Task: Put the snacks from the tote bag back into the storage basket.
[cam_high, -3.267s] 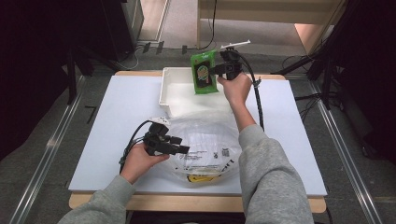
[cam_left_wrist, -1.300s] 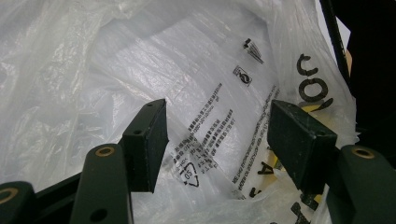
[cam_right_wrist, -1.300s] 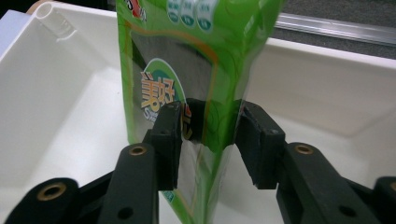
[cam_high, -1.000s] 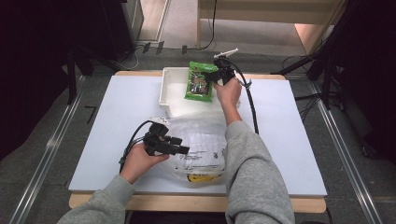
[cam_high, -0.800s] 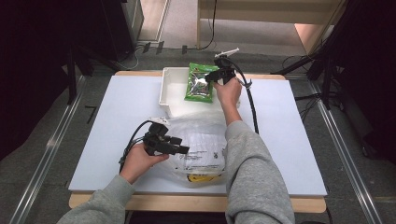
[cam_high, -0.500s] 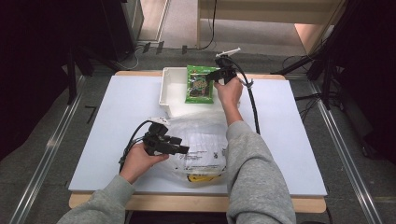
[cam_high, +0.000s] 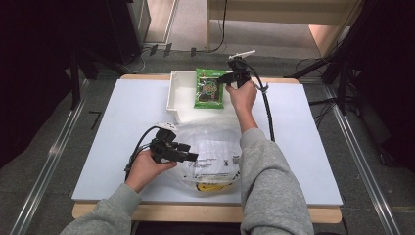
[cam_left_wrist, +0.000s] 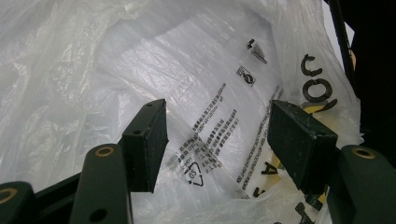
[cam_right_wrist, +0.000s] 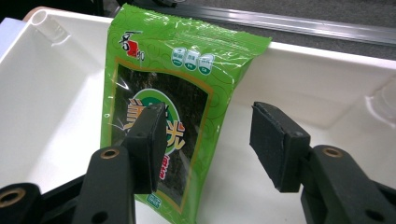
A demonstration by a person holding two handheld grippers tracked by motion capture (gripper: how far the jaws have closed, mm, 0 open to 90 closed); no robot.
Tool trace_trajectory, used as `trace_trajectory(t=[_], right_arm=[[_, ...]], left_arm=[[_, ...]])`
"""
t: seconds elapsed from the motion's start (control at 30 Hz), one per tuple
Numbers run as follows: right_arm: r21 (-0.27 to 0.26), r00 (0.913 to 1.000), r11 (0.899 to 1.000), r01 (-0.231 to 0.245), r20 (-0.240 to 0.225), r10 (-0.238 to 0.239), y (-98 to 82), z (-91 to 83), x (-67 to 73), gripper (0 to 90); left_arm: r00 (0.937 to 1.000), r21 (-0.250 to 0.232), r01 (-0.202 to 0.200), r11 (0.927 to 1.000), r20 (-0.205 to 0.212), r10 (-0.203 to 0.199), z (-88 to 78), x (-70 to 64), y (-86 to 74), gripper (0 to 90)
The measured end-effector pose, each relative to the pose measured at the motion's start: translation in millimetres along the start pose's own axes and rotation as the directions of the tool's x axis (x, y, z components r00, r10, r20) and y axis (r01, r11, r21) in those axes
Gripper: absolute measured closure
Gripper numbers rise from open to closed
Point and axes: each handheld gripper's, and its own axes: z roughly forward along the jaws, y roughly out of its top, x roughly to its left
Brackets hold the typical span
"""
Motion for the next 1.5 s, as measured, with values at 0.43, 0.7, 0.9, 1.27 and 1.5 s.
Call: trace_trajectory(t=[0.43, 0.7, 0.9, 1.27, 1.5], right_arm=[[-0.011, 0.9995, 1.0, -0.003, -0.031, 0.003, -2.6, -14.0, 0.7, 46.0], [-0.009, 0.9988, 1.0, 0.019, -0.045, -0.02, -11.2, -25.1, 7.9, 46.1], [-0.01, 0.9971, 0.999, 0.038, -0.065, -0.039, -19.9, -32.5, 13.6, 46.1], [-0.021, 0.9912, 0.999, 0.043, -0.124, -0.045, -38.0, -47.7, 20.8, 46.1], [-0.035, 0.9838, 0.993, 0.111, -0.138, -0.115, -50.5, -60.3, 35.8, 46.3]], left_arm=[[1.0, 0.001, 0.002, 1.0, -0.002, -0.002, -1.0, 1.3, 0.2, 38.4], [0.9999, -0.002, 0.008, 1.0, -0.009, -0.008, -2.4, 1.7, 0.5, 37.9], [0.9999, -0.002, 0.006, 1.0, -0.012, -0.006, -1.8, 2.3, 0.4, 38.0], [0.9999, -0.001, 0.005, 1.0, -0.015, -0.005, -2.0, 2.5, 0.4, 38.0], [0.9998, 0.003, 0.005, 1.0, -0.018, -0.005, -2.0, 1.7, 0.3, 38.2]])
